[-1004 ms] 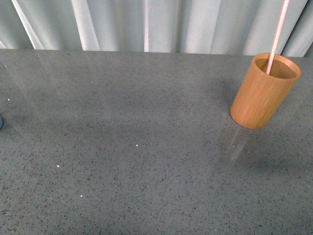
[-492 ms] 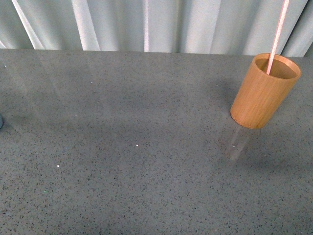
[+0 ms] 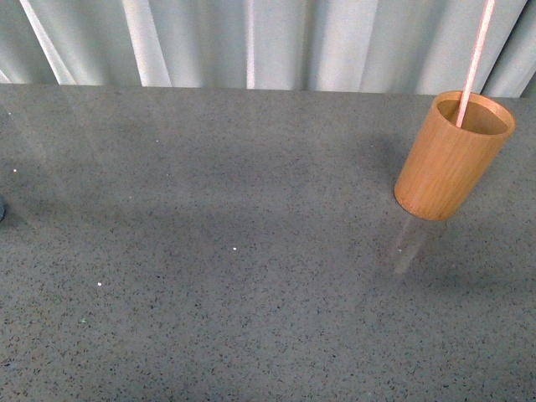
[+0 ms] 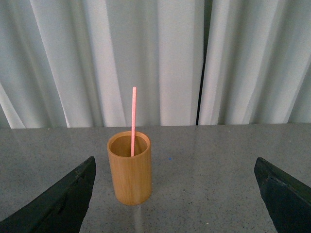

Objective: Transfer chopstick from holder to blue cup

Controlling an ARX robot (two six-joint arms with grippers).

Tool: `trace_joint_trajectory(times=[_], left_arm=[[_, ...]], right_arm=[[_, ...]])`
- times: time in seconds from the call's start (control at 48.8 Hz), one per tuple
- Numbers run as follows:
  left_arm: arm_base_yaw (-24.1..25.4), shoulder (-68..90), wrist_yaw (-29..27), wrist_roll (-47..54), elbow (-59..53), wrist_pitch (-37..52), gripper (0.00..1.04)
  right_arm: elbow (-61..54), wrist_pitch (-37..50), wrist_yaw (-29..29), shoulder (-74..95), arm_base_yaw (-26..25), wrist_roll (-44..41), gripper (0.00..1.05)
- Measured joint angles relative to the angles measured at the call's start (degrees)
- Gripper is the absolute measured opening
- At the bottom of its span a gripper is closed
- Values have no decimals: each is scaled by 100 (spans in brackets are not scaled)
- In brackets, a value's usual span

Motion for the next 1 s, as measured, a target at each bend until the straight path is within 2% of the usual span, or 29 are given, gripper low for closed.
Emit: trace_joint_trajectory(times=[0.143,0.574,0.778,1.004], left_arm=[[-17,66,-79,-33,17,-2,96],[-96,79,-175,-153,208,-118,41],[-168,90,-52,-299,247,-385,3],[-345,-11,76,-306,236,-686,3]], right_arm=[[0,0,0,0,0,0,95],[0,0,0,0,0,0,95],[0,0,0,0,0,0,95],[0,0,0,0,0,0,95]])
